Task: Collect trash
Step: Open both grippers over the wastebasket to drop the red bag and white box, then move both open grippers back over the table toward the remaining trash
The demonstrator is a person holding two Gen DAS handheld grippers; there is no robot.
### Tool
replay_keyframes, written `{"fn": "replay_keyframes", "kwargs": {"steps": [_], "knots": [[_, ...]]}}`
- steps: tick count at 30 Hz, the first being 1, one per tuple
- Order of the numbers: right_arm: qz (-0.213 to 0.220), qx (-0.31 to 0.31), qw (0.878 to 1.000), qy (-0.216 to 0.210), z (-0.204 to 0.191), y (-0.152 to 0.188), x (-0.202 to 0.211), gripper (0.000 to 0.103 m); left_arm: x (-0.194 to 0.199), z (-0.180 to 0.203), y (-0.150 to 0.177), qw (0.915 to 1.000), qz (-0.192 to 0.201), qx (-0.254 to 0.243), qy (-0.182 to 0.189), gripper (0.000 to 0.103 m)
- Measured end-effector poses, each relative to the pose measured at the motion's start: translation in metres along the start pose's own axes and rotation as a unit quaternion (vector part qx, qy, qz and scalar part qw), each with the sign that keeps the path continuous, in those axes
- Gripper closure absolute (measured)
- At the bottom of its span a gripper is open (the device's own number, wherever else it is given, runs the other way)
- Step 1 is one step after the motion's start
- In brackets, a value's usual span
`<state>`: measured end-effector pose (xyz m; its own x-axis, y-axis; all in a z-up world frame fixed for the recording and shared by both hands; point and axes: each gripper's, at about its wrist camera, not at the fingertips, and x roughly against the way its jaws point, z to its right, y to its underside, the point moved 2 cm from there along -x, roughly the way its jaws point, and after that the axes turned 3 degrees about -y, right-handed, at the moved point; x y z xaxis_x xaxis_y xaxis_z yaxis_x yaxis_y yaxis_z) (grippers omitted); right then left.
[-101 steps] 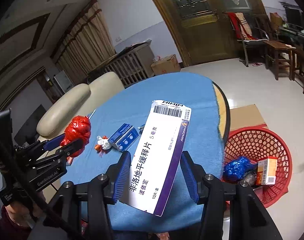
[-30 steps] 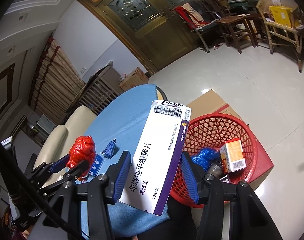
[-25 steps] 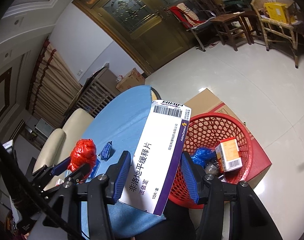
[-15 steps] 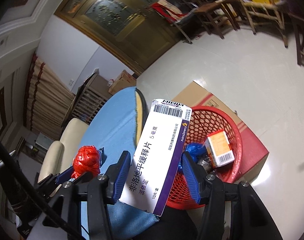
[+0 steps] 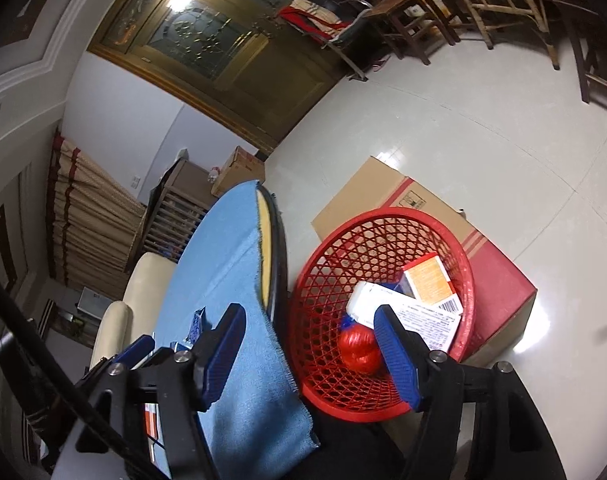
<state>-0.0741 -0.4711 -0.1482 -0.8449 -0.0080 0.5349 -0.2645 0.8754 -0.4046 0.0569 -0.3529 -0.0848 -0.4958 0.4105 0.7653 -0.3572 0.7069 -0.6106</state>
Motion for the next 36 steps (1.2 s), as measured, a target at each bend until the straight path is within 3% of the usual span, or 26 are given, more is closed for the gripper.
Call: {"fn": "replay_keyframes", "kwargs": {"steps": [10, 17, 21, 26, 36], "knots": [[-0.017, 0.072, 0.997, -0.018, -0.063, 0.017, -0.005, 0.033, 0.059, -0.057, 0.041, 0.9941, 0.023, 0.049, -0.094, 0.041], [-0.019, 0.151, 0.988, -0.038, -0.137, 0.042, 0.001, 0.033, 0.12, -0.119, 0.07, 0.9758, 0.056, 0.113, -0.178, 0.041], [-0.02, 0.194, 0.979, -0.056, -0.179, 0.062, 0.005, 0.033, 0.154, -0.144, 0.089, 0.963, 0.078, 0.14, -0.216, 0.022], [-0.023, 0.238, 0.968, -0.076, -0.222, 0.089, 0.008, 0.033, 0.19, -0.158, 0.112, 0.9507, 0.101, 0.156, -0.249, 0.022], [-0.031, 0.29, 0.95, -0.113, -0.275, 0.133, 0.014, 0.033, 0.235, -0.175, 0.144, 0.9364, 0.117, 0.166, -0.286, 0.021]]}}
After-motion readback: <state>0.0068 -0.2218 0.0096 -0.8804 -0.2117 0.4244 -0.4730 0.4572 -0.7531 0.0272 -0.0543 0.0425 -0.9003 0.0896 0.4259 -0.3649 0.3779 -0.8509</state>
